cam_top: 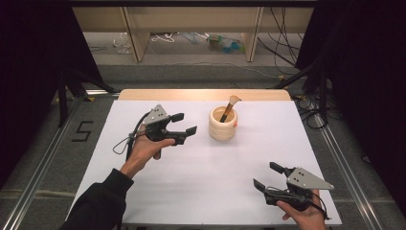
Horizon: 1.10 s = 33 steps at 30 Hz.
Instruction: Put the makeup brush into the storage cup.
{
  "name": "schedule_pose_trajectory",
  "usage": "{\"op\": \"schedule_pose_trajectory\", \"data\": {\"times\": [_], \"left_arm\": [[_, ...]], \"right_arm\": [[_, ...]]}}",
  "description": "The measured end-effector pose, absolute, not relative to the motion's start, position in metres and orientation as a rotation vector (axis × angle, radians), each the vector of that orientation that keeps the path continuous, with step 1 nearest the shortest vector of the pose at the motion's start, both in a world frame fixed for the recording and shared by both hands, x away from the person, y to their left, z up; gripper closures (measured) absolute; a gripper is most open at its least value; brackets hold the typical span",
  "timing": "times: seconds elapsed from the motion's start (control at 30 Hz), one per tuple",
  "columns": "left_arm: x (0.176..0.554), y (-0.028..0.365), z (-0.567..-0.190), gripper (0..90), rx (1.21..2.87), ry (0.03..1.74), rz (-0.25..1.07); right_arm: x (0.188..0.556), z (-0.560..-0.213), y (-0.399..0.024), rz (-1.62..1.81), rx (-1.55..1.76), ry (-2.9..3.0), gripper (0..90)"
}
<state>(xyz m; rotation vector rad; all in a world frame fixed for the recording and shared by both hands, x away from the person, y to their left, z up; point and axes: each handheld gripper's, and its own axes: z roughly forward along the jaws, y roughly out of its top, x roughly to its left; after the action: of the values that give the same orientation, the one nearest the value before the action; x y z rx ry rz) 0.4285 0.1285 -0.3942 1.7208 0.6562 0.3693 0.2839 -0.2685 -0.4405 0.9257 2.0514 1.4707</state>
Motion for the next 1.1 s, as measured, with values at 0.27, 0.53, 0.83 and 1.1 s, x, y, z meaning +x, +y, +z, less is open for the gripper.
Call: {"op": "schedule_pose_trajectory", "data": {"times": [0.27,0.53,0.83,1.1], "left_arm": [[0.404,0.148,-0.403,24.8,1.705,0.661,0.399],[0.387,0.16,-0.425,24.6,1.714,0.701,0.403],[0.374,0.166,-0.425,22.9,1.703,0.659,0.424],[0.363,0.167,-0.431,22.0,1.711,0.643,0.433]], "right_arm": [[0.283,-0.439,-0.27,1.445,0.923,2.056,20.2],[0.283,-0.438,-0.271,1.423,0.908,2.062,20.3],[0.283,-0.438,-0.271,1.42,0.91,2.057,20.3],[0.284,-0.44,-0.268,1.472,0.92,2.044,20.3]]}}
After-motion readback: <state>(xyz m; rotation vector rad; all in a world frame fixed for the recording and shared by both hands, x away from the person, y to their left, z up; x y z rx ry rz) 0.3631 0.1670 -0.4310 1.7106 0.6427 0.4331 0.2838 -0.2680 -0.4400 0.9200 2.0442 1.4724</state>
